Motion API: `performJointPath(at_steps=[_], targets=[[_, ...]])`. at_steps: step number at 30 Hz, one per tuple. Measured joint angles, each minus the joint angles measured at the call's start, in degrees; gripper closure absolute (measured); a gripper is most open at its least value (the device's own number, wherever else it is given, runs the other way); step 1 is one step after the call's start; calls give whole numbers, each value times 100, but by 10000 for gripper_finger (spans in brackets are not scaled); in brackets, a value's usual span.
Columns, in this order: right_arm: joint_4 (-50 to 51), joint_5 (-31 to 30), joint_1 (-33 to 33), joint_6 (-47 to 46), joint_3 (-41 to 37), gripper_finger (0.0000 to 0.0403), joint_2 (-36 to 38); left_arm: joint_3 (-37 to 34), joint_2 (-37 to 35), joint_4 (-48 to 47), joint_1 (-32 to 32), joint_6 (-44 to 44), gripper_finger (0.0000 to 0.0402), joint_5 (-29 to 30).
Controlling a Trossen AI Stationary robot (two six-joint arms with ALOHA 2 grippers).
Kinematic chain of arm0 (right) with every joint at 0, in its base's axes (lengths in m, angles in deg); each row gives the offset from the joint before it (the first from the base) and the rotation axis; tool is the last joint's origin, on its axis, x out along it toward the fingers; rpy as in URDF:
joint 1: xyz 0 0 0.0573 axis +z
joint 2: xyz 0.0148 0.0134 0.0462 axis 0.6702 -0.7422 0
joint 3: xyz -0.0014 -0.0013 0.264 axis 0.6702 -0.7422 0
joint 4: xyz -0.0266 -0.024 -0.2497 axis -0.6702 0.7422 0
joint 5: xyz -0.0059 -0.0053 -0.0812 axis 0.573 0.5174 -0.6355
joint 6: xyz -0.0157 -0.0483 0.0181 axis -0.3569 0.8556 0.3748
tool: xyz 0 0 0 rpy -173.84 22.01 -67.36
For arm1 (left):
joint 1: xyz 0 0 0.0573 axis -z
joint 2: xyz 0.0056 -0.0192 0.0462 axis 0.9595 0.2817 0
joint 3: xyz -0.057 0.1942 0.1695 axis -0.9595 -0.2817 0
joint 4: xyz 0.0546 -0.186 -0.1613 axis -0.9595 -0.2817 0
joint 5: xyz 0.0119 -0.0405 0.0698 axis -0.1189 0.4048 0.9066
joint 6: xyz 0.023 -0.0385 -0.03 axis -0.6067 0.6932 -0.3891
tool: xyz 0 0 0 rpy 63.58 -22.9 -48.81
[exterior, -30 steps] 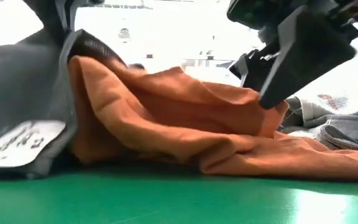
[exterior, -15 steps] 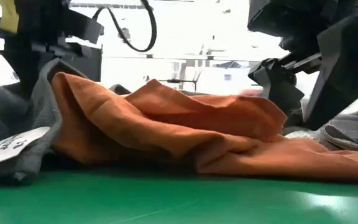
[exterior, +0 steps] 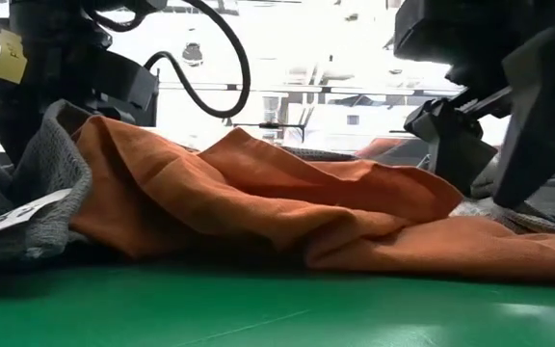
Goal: Sort towels by color in basket
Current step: Put the orange towel into the right transparent bin
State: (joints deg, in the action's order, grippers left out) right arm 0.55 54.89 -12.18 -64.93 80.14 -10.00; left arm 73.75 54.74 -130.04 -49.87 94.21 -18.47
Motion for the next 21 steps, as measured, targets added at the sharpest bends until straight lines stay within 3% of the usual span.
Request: performJointPath(at_steps=[5, 11, 21], targets=[[-182, 6, -4, -113, 0, 92, -25, -13, 0, 130, 0, 8, 400, -3], [-1041, 226, -100, 34, 5, 92, -651, -13, 0, 528, 0, -33, 400, -55], [-1889, -678, -372, 625, -3, 93, -903, -13, 7, 961, 0, -133, 400, -377]])
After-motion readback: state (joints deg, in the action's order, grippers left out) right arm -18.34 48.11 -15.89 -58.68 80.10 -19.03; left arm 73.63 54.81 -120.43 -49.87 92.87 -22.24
